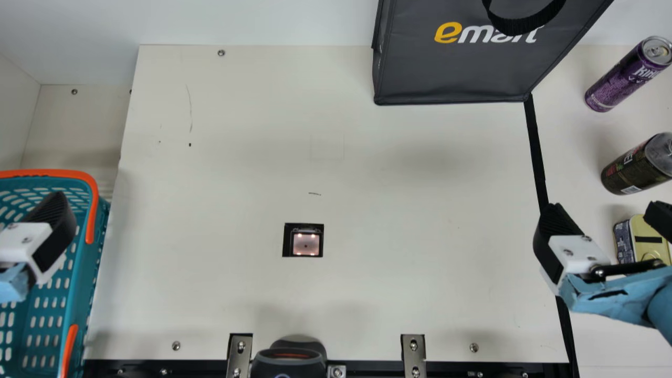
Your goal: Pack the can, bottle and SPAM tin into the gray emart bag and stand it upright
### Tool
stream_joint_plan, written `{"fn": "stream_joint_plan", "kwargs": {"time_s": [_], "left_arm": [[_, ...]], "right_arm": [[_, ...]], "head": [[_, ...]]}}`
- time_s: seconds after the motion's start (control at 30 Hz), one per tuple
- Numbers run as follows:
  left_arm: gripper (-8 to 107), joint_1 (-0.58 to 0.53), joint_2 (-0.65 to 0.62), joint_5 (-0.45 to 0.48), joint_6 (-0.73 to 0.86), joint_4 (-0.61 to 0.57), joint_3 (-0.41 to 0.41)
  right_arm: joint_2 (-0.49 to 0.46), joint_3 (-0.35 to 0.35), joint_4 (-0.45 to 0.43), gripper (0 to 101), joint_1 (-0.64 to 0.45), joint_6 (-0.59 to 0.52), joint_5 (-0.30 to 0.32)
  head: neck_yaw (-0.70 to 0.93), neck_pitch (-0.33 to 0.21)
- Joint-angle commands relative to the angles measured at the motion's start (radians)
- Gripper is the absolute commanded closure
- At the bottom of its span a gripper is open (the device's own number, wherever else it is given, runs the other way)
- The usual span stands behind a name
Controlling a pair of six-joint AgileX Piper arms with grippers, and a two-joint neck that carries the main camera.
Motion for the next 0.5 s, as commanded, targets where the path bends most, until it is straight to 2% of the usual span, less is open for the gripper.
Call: {"fn": "stream_joint_plan", "kwargs": {"time_s": [0.0, 0.03, 0.37, 0.47], "left_arm": [[9, 0.000, 0.000, 0.000, 0.000, 0.000, 0.000], [9, 0.000, 0.000, 0.000, 0.000, 0.000, 0.000], [9, 0.000, 0.000, 0.000, 0.000, 0.000, 0.000], [9, 0.000, 0.000, 0.000, 0.000, 0.000, 0.000]], "right_arm": [[0.000, 0.000, 0.000, 6, 0.000, 0.000, 0.000], [0.000, 0.000, 0.000, 6, 0.000, 0.000, 0.000], [0.000, 0.000, 0.000, 6, 0.000, 0.000, 0.000], [0.000, 0.000, 0.000, 6, 0.000, 0.000, 0.000]], "head": [[-0.022, -0.032], [-0.067, -0.077], [-0.299, -0.310], [-0.320, -0.322]]}}
